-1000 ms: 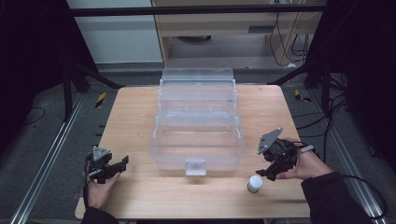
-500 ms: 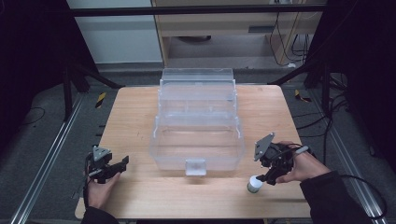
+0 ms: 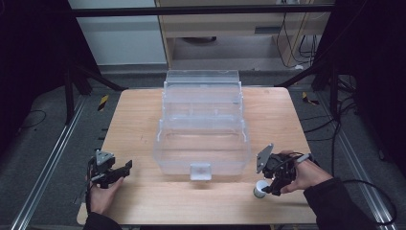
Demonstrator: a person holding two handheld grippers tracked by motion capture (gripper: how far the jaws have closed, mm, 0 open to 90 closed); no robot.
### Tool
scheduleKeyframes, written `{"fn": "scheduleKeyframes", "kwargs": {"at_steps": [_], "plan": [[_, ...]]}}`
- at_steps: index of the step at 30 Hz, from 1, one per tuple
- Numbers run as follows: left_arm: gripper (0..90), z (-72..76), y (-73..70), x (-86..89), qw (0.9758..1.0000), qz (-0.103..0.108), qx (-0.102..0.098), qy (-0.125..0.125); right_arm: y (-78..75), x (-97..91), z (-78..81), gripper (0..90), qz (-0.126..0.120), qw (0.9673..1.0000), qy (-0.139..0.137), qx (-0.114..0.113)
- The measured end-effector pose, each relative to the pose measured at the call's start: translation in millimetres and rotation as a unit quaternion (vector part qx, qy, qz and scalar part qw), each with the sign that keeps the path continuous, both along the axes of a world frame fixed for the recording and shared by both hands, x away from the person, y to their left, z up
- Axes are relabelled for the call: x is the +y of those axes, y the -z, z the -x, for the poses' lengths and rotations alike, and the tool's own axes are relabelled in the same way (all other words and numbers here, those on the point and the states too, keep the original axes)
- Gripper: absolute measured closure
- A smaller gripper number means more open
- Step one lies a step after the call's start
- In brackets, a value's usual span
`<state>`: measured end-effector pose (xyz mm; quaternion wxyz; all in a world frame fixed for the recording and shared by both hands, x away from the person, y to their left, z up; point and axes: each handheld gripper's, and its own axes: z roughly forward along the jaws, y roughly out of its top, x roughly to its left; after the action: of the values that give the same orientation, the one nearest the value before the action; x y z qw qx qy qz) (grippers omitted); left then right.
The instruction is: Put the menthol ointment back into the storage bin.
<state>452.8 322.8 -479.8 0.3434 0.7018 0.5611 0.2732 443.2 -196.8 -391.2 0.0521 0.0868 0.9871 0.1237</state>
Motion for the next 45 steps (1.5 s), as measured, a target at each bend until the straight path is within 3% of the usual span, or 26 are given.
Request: {"fn": "scheduleKeyframes", "kwargs": {"at_steps": [14,31,45], "plan": [[29.1,0.0,0.0,-0.1,1.0000,-0.003,-0.001,0.000,17.4,3.9,1.8,34.0,0.020,0.9996,-0.014,0.017],[29.2,0.1,-0.1,-0.5,1.0000,-0.005,0.000,0.001,33.8,12.2,0.1,39.9,0.045,0.9984,-0.029,0.017],[29.4,0.0,0.0,-0.6,1.0000,-0.005,0.000,0.001,39.3,14.1,-1.1,47.9,0.056,0.9978,-0.027,0.023]]}}
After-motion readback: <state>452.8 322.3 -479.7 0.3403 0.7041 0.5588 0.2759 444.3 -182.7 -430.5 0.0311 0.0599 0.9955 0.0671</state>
